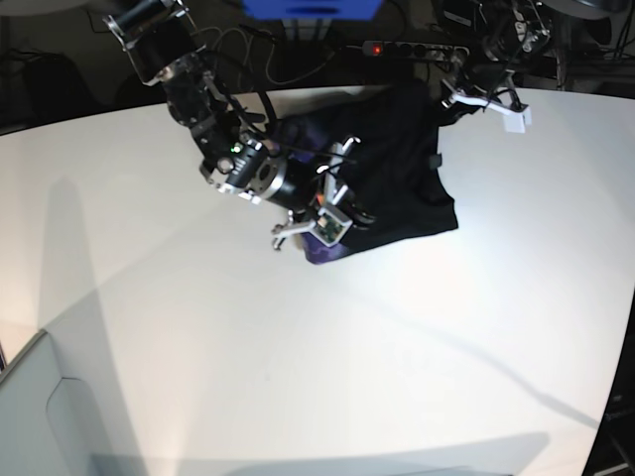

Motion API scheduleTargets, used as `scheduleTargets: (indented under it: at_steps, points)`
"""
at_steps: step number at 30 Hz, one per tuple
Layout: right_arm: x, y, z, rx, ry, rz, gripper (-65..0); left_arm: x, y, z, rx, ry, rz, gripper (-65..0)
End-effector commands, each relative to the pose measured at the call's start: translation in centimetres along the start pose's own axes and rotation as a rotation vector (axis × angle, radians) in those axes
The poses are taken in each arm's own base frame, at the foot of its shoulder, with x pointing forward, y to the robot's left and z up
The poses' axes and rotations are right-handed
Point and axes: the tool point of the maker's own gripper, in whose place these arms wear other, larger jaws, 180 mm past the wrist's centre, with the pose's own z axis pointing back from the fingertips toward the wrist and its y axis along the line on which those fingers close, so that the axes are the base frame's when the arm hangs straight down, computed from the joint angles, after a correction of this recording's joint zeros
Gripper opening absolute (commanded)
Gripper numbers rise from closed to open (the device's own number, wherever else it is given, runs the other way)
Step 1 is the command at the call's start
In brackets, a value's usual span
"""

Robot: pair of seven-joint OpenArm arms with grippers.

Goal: Fold the T-shirt properly
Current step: 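Grasp the bundle's folded end with the left gripper beside the right gripper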

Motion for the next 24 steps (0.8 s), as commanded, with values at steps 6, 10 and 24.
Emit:
scheduleTargets:
  at_steps: [6, 10, 24]
  points:
    - [2.9, 0.1, 0.3, 0.002, -0.089, 0.008, -43.9, 1.8, -2.3, 2.0, -0.031, -0.063, -0.092, -30.1]
    - [3.6, -0.9, 1.6, -0.033, -0.116, 0.024, -42.6, 3.2, -4.9, 3.7, -0.063, -0.119, -0.171, -29.4]
    - [-1.0, -7.1, 6.9, -0.272, -0.074, -0.127, -26.7, 6.4, -5.6, 1.2, -0.152, -0.163, -0.107, -29.3]
